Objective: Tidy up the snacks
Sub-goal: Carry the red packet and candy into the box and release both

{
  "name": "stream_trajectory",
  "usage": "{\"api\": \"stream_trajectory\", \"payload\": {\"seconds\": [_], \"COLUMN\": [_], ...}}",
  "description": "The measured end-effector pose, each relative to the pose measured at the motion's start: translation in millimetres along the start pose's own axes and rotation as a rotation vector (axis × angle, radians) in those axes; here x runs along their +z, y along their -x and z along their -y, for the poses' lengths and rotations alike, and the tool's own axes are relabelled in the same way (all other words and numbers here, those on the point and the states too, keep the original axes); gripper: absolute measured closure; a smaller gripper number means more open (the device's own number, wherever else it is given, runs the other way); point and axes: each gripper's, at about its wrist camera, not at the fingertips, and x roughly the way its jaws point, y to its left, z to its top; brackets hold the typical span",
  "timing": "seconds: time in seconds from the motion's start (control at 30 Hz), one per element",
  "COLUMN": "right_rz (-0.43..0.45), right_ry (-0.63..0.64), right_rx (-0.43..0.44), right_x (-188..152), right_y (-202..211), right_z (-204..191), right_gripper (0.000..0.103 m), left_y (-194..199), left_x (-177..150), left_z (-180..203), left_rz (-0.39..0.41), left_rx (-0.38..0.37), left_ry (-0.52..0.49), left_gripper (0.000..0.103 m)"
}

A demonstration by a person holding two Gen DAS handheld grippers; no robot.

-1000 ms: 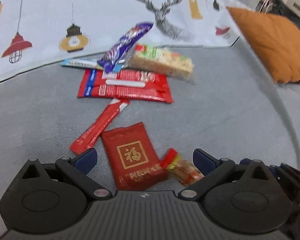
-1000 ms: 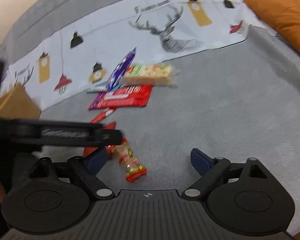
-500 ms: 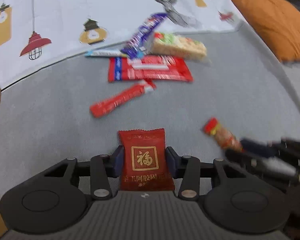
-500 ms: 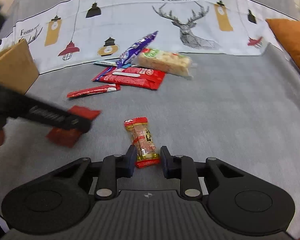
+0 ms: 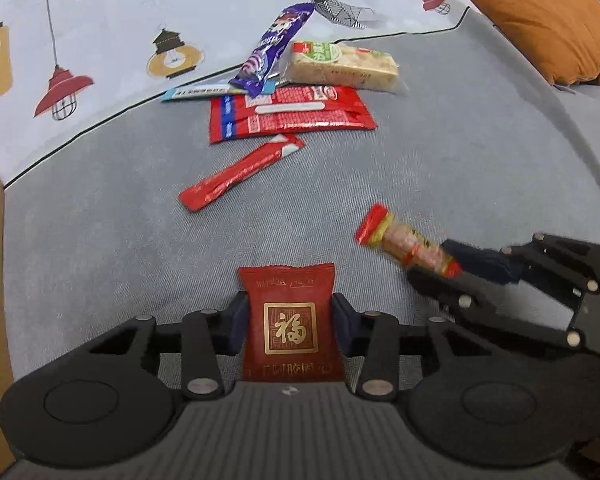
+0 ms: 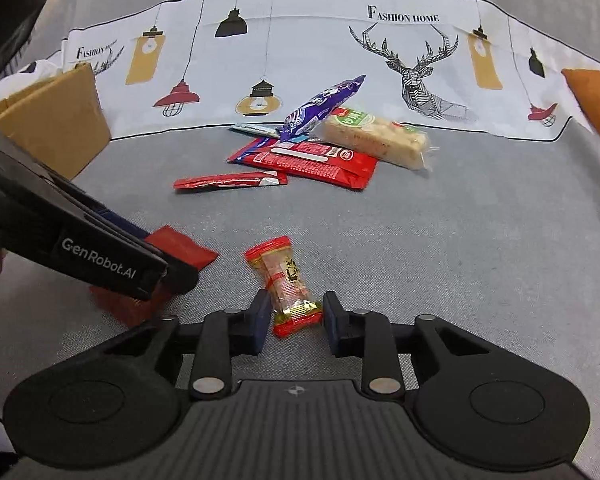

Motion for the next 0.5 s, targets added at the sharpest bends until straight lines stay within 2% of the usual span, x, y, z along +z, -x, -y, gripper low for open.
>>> {"api": "stream_trajectory", "payload": {"seconds": [0.13,0.2,0.23,0.27,0.3,0.37,0.5], "right_rz": [-0.005,-0.008,0.007,0.03,0.04,0.031,0.008], "right_ry": [-0.048,-0.057,-0.06,-0.065,-0.065,-0.071,-0.059], "right_rx": [-0.052,-0.081,-0.125,-0.182,-0.195,-0.179,-0.143], "right_x": [-3,-4,-5,-6,-7,-7,-10], "right_y": [3,7,11,16,19,24,32], "right_z": [-9,-16,-19,-23,-24,-26,-26], "right_gripper": [0.076,0.077,0.078,0.078,0.078,0.078,0.078], "left_y": [5,6,7,10,13,21,47], "left_x": [-11,-6,-4,-3,-3,-4,-9], "left_z": [1,-3,-4,-5,-4,0,8], "left_rz": [-0.007,-0.05,-0.064,-0.069,-0.07,-0.068,-0.024], "left_rx": [0.012,0.01,0.015,0.033,0.062,0.108,0.133], "left_ry": [-0.038,0.008,0.027,0.043,0.048,0.046,0.006], "left_gripper": [0.055,0.055,0.056,0.056,0.056,0.056,0.056]}}
